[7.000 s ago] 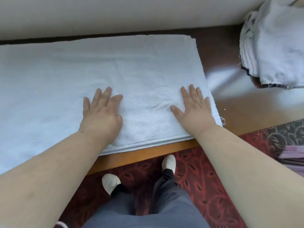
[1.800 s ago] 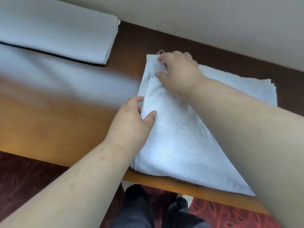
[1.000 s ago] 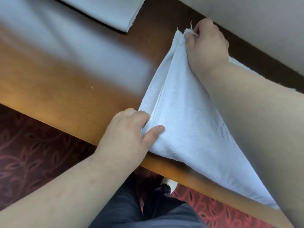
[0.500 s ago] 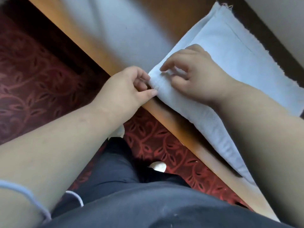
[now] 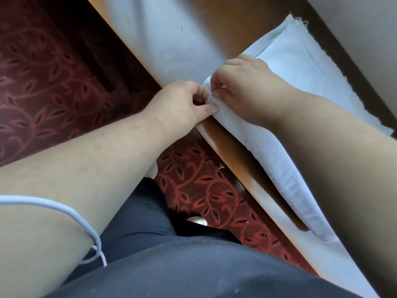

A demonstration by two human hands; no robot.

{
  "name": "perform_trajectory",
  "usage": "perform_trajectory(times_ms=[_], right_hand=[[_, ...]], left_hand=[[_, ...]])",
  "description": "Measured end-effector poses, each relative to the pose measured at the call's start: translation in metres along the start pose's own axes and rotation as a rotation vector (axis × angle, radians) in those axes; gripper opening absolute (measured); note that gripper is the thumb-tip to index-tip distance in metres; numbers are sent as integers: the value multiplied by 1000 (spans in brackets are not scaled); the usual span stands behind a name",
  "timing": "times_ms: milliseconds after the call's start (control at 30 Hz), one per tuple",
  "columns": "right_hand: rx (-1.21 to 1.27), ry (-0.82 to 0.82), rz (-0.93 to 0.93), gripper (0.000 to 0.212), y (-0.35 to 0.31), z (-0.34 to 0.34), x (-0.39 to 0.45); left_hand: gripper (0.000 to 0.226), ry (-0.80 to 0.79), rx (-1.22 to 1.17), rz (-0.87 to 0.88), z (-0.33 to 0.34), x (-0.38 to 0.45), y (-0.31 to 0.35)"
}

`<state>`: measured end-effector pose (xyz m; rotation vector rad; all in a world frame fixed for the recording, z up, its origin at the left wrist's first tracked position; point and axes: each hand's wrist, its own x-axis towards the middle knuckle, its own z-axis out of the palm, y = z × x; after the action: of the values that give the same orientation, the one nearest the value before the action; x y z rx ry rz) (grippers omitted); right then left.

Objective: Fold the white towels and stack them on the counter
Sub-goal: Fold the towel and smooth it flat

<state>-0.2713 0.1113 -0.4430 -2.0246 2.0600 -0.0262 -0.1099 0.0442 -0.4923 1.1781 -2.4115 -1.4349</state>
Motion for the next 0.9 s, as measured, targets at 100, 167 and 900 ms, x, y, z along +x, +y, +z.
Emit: perform_trajectory(times_ms=[100,167,900], right_hand=[[52,22,-13,7,-1,2,-2],[81,16,-1,7,0,3,-1],[126,327,190,20,-10,16,-13]], left_hand=[[20,-41,35,42,-1,2,1],[16,-26,5,35,0,2,0],[9,17,-255,54,-5,12,-2]])
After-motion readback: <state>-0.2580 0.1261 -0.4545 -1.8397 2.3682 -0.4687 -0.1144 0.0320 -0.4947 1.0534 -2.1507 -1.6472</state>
